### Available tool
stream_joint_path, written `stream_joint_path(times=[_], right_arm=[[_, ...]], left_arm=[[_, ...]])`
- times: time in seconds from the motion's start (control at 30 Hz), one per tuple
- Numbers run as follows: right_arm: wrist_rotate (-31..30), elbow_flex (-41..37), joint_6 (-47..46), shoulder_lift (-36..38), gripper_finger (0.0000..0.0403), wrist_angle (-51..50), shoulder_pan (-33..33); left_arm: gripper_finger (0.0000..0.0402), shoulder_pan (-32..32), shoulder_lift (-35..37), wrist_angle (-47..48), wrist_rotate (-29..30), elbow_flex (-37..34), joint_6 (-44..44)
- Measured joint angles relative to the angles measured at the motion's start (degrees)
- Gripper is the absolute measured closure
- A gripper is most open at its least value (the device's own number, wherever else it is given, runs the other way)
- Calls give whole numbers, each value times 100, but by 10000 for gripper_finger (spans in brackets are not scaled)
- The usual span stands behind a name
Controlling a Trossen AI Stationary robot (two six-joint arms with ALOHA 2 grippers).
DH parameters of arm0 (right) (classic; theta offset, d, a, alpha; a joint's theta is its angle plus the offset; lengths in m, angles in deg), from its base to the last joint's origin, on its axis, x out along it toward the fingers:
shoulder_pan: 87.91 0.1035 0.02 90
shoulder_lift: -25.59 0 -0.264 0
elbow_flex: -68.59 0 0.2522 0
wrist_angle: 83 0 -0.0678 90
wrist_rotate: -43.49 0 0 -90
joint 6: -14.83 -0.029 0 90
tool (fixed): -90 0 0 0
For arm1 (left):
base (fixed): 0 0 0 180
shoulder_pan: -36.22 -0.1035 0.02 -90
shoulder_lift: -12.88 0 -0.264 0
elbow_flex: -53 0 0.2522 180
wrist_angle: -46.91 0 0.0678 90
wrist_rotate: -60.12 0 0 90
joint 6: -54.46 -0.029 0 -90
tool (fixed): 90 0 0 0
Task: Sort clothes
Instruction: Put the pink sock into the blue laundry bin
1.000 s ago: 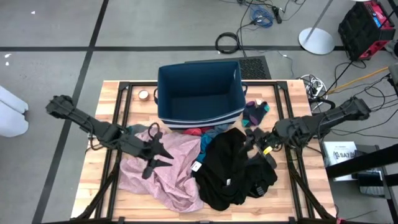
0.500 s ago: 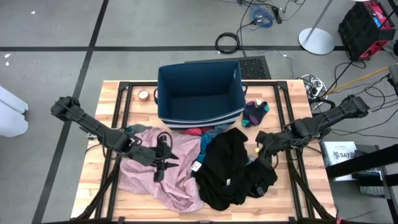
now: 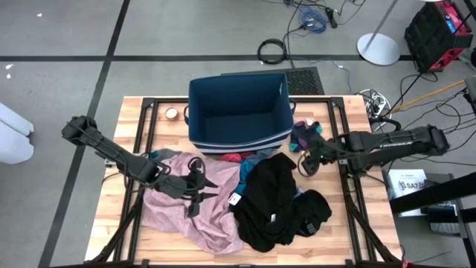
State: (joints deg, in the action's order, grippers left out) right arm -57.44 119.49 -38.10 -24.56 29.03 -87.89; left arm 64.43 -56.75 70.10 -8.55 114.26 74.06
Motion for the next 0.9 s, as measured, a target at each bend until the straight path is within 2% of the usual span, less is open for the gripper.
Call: stream_joint_path(times=[0.13, 0.23, 0.33, 0.53, 0.67, 0.9], right_arm=[[-718, 0, 61, -26, 165, -247, -456], [-861, -2, 283, -125, 165, -176, -870], [-857, -2, 665, -341, 165, 179, -1250], [-799, -2, 1211, -813, 165, 213, -1724], [-411, -4, 1589, -1134, 165, 486, -2006], [-76, -4, 2167, -1698, 165, 704, -2430]], left_arm=[[261, 2, 0, -7, 1, 0, 100], [261, 0, 0, -9, 1, 0, 106], [261, -3, 0, -41, 26, -2, 102], [261, 30, 0, -103, 17, -2, 109], [261, 81, 0, -101, -9, -2, 104], [261, 81, 0, -85, -85, -2, 145]])
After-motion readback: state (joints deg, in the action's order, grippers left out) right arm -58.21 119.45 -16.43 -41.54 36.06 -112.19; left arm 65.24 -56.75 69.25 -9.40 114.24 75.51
